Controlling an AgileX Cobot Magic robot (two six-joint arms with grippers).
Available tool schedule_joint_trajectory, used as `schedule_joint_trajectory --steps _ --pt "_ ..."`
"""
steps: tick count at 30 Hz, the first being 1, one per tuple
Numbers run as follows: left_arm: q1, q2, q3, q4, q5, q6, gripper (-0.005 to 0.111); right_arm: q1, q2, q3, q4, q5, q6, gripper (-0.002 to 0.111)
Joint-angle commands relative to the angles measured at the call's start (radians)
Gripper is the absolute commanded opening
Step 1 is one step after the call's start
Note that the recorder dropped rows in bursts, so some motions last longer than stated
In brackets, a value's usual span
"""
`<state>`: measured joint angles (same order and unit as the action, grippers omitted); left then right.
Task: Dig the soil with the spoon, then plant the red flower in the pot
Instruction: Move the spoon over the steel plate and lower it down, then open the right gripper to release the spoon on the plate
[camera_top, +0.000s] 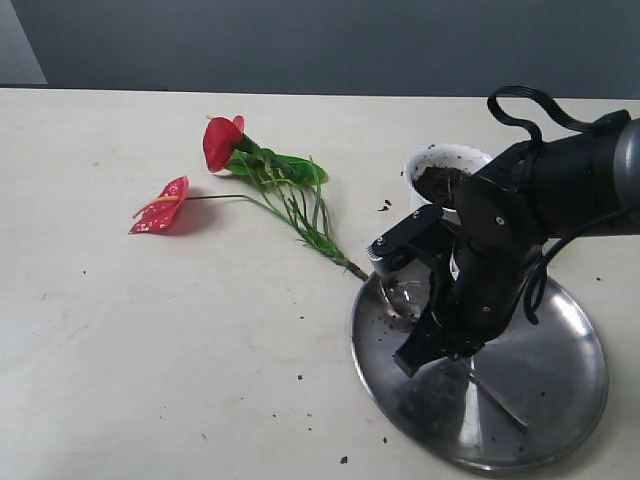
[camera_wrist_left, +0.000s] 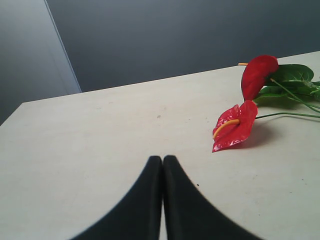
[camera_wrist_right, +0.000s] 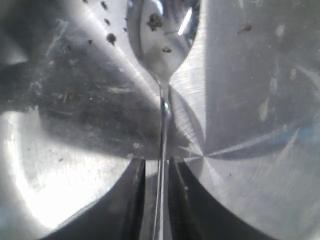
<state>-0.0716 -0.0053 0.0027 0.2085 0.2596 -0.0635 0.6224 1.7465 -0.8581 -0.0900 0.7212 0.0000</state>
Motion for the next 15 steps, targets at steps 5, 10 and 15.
schedule_joint_trajectory --steps 5,10,15 --pt "-0.002 0.005 -0.003 -0.005 -0.007 -0.005 0.002 -0.006 -0.01 -0.003 -0.013 0.001 0.0 0.02" --pt "-0.002 0.005 -0.003 -0.005 -0.007 -0.005 0.002 -0.006 -0.063 -0.06 0.021 -0.02 0.0 0.02" --pt "-0.002 0.005 -0.003 -0.005 -0.007 -0.005 0.002 -0.006 -0.136 -0.134 0.058 -0.061 0.0 0.02"
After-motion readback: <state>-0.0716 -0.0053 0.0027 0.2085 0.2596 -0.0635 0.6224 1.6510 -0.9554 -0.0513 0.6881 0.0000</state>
